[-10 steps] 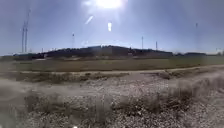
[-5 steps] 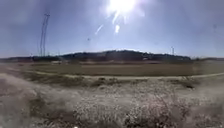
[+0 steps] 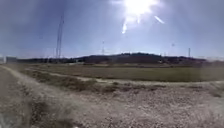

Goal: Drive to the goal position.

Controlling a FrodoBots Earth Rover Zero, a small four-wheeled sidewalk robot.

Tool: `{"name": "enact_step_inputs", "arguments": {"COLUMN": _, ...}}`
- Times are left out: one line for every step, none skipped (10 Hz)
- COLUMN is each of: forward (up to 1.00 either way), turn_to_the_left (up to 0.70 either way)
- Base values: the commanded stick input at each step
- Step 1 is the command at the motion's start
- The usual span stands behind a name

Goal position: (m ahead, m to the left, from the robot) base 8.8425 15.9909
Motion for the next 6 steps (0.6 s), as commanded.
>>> {"name": "enact_step_inputs", "arguments": {"forward": 0.68, "turn_to_the_left": 0.34}}
{"name": "enact_step_inputs", "arguments": {"forward": 0.68, "turn_to_the_left": 0.34}}
{"name": "enact_step_inputs", "arguments": {"forward": 0.68, "turn_to_the_left": 0.34}}
{"name": "enact_step_inputs", "arguments": {"forward": 0.68, "turn_to_the_left": 0.34}}
{"name": "enact_step_inputs", "arguments": {"forward": 0.68, "turn_to_the_left": 0.34}}
{"name": "enact_step_inputs", "arguments": {"forward": 0.68, "turn_to_the_left": 0.34}}
